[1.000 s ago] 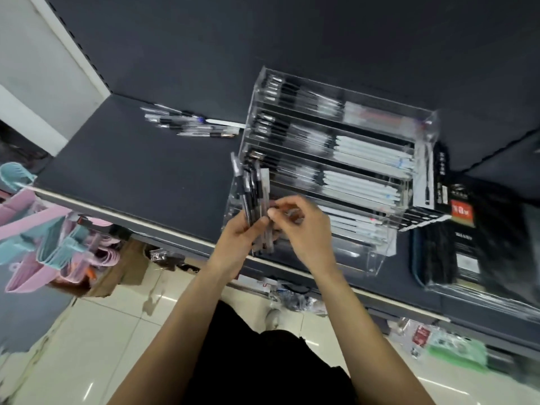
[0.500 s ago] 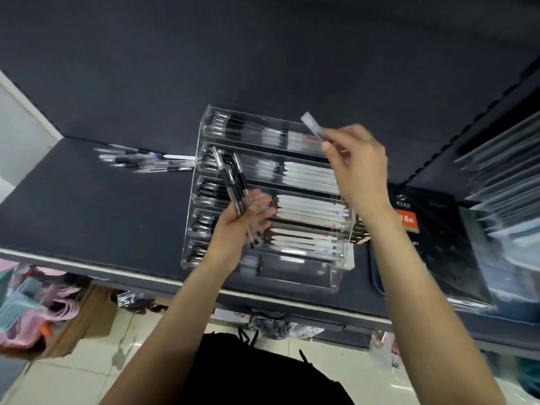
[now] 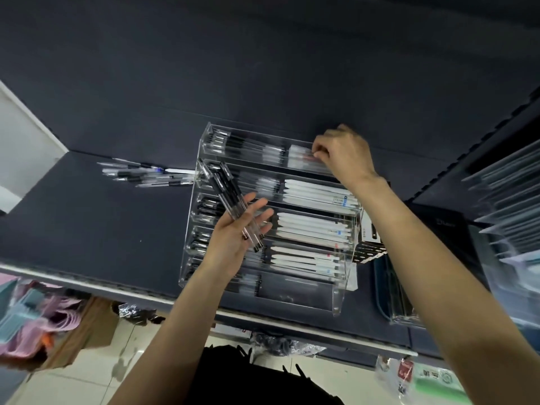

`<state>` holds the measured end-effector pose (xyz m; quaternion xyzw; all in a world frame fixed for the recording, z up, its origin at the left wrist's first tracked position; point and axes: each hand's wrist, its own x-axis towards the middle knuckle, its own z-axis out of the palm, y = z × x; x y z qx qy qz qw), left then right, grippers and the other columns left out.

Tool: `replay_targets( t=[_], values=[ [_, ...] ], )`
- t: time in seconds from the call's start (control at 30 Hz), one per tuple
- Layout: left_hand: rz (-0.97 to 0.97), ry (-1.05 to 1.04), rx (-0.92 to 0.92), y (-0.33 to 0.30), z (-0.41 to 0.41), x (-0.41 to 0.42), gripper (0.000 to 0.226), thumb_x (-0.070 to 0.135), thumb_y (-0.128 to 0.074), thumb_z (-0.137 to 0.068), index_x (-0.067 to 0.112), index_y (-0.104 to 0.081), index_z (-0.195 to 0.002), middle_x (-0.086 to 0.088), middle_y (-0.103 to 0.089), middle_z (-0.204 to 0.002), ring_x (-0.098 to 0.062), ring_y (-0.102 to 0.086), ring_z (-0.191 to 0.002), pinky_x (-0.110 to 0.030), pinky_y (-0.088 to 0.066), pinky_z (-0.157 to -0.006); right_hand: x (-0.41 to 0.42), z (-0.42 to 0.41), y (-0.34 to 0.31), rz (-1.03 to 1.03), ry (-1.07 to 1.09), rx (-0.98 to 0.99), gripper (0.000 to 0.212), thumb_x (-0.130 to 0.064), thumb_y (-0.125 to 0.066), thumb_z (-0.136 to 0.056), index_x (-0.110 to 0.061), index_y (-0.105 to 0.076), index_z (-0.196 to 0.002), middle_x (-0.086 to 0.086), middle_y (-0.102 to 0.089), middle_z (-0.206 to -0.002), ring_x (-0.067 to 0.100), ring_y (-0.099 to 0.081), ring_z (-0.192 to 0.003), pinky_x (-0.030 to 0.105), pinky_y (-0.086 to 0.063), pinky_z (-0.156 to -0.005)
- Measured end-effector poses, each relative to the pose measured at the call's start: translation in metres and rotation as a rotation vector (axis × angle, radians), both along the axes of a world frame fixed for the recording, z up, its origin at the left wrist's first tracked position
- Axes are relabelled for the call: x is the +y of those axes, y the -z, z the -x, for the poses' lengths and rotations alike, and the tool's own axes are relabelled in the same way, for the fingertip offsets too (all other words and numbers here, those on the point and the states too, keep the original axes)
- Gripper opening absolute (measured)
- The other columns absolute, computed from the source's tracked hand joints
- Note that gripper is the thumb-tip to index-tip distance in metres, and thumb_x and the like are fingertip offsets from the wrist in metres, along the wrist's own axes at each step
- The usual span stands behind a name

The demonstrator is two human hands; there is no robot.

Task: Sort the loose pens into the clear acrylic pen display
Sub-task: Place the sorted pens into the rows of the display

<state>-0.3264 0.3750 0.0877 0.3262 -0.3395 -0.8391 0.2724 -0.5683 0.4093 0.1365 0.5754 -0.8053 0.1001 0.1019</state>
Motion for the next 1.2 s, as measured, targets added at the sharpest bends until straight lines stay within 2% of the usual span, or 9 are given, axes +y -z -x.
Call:
replay_targets(
  t=[0.2, 0.37, 0.5, 0.6, 0.73, 0.87, 0.93, 1.03, 1.2],
  values=[
    [-0.146, -0.017, 0.154, 0.0, -0.004, 0.001, 0.03, 0.006, -0.039, -0.098, 0.012, -0.057, -0.122, -0.002, -0.068, -0.118, -0.019, -0.067, -0.103, -0.038, -0.055, -0.088, 0.007, -0.003, -0.003, 0.023, 0.049, -0.098, 0.019, -0.014, -0.055, -0.093, -0.015, -0.071, -0.103, 0.003, -0.067, -0.102, 0.027, -0.063, -0.091, 0.034, -0.048, -0.073],
    [-0.229, -0.034, 0.264, 0.003, -0.008, 0.009, 0.035, 0.008, -0.043, -0.094, 0.014, -0.056, -0.126, -0.002, -0.061, -0.13, -0.023, -0.062, -0.114, -0.04, -0.056, -0.086, 0.046, -0.079, -0.004, 0.449, 0.036, -0.381, 0.015, -0.009, -0.06, -0.089, -0.015, -0.071, -0.096, -0.003, -0.071, -0.093, 0.01, -0.064, -0.075, 0.026, -0.053, -0.069],
    [-0.156, 0.011, 0.203, 0.01, -0.01, 0.019, 0.036, 0.009, -0.04, -0.098, 0.013, -0.053, -0.132, -0.004, -0.06, -0.129, -0.019, -0.063, -0.107, -0.033, -0.056, -0.082, 0.06, -0.148, 0.02, 0.249, 0.022, -0.609, 0.015, -0.022, -0.065, -0.087, -0.021, -0.068, -0.102, -0.008, -0.071, -0.09, 0.005, -0.065, -0.076, 0.024, -0.054, -0.069],
    [-0.129, 0.042, 0.143, 0.015, -0.019, 0.03, 0.035, 0.012, -0.044, -0.094, 0.016, -0.057, -0.126, -0.001, -0.065, -0.118, -0.012, -0.065, -0.1, -0.027, -0.054, -0.081, 0.063, -0.164, 0.041, 0.12, 0.046, -0.813, 0.018, -0.02, -0.068, -0.085, -0.023, -0.066, -0.103, -0.008, -0.071, -0.093, 0.005, -0.066, -0.084, 0.026, -0.054, -0.079],
    [-0.119, 0.037, 0.115, 0.025, -0.037, 0.041, 0.034, 0.008, -0.04, -0.098, 0.016, -0.056, -0.127, -0.001, -0.067, -0.117, -0.014, -0.065, -0.101, -0.03, -0.055, -0.086, 0.075, -0.169, 0.052, 0.16, 0.066, -1.037, 0.017, -0.012, -0.07, -0.082, -0.023, -0.069, -0.095, -0.013, -0.069, -0.084, -0.006, -0.064, -0.08, 0.008, -0.047, -0.075],
    [-0.079, -0.166, -0.001, 0.045, -0.066, 0.041, 0.027, 0.008, -0.038, -0.1, 0.017, -0.057, -0.118, 0.006, -0.07, -0.09, -0.008, -0.065, -0.081, -0.029, -0.05, -0.087, 0.099, -0.159, 0.069, 0.128, 0.108, -0.873, 0.015, -0.015, -0.071, -0.082, -0.023, -0.071, -0.094, -0.012, -0.071, -0.087, -0.002, -0.063, -0.075, 0.01, -0.047, -0.068],
    [-0.141, -0.279, -0.04, 0.057, -0.087, 0.036, 0.024, 0.01, -0.039, -0.101, 0.016, -0.058, -0.115, 0.008, -0.06, -0.073, -0.004, -0.056, -0.063, -0.021, -0.048, -0.072, 0.11, -0.159, 0.079, 0.014, 0.06, -0.654, 0.014, -0.019, -0.071, -0.083, -0.025, -0.072, -0.096, -0.012, -0.071, -0.091, -0.002, -0.061, -0.071, 0.011, -0.046, -0.066],
    [-0.235, -0.366, -0.04, 0.071, -0.114, 0.028, 0.028, 0.012, -0.032, -0.102, 0.017, -0.06, -0.103, 0.009, -0.043, -0.062, -0.002, -0.035, -0.048, -0.013, -0.034, -0.047, 0.111, -0.174, 0.094, -0.116, -0.032, -0.439, 0.015, -0.019, -0.07, -0.083, -0.024, -0.073, -0.097, -0.009, -0.071, -0.094, 0.01, -0.065, -0.078, 0.026, -0.053, -0.064],
    [-0.332, -0.438, -0.123, 0.084, -0.144, 0.027, 0.028, 0.013, -0.031, -0.102, 0.015, -0.059, -0.099, 0.011, -0.03, -0.049, -0.002, -0.024, -0.037, -0.014, -0.023, -0.037, 0.085, -0.2, 0.123, -0.23, -0.093, -0.269, 0.021, -0.007, -0.073, -0.077, -0.021, -0.073, -0.092, -0.003, -0.071, -0.085, 0.02, -0.064, -0.083, 0.033, -0.055, -0.058]
  ],
)
